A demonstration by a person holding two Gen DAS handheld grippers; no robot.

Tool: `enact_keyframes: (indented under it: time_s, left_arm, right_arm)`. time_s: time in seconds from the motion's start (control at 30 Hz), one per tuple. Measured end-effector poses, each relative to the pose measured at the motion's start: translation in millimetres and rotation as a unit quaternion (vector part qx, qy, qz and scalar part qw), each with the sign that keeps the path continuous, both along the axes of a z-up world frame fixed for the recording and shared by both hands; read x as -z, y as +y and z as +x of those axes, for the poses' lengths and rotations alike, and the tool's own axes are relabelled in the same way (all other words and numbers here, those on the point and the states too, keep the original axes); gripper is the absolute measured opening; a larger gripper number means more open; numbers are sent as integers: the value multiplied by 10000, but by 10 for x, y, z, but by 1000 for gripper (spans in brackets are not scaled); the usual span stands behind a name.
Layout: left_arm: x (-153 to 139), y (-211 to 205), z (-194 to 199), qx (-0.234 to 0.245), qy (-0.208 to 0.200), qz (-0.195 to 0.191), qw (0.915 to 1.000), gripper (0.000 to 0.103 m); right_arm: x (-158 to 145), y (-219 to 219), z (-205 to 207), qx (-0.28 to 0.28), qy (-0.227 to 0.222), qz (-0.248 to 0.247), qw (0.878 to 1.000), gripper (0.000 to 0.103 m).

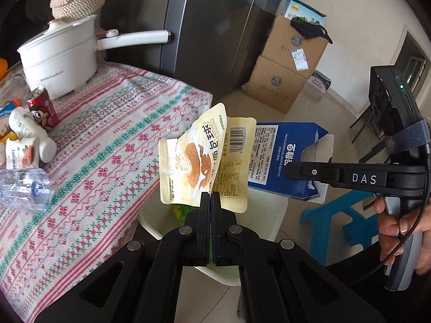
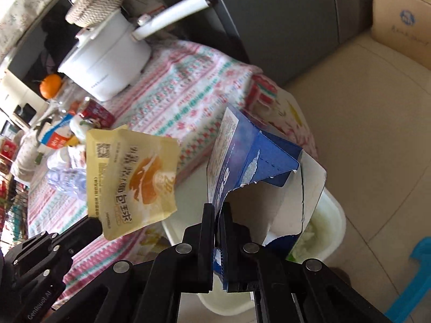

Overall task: Collect trash
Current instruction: 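Carry the cream pouch and blue box over the white bin with both tools, then open both tools to drop the pouch and box into the bin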

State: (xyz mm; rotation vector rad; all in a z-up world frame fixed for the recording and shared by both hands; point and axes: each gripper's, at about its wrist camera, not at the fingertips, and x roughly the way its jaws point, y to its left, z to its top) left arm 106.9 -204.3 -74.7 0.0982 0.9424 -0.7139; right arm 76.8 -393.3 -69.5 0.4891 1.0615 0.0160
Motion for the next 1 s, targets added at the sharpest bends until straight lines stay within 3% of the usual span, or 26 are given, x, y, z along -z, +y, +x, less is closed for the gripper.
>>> enact_keyframes:
  time_s: [0.3, 0.6, 0.77, 0.93, 1.0]
  left_arm:
    - [393, -321, 31, 241, 143, 324, 9991, 0]
    - [698, -446, 59, 330, 334, 572, 9973, 0]
    - [875, -434, 143, 263, 563, 767, 9951, 7]
    - [895, -411, 139, 204, 604, 890, 9940, 45]
    - [854, -390, 120, 199, 584, 872, 9943, 55]
  right_arm:
    - [337, -124, -3, 143, 606, -169, 9979, 4]
    - [425, -241, -36, 276, 779, -163, 9964, 5]
    - [438, -231, -19, 255, 816, -208, 9961, 6]
    - [469, -223, -3, 238, 876, -214, 9956, 8]
    - [478, -206, 6, 206, 903, -234, 9954, 8]
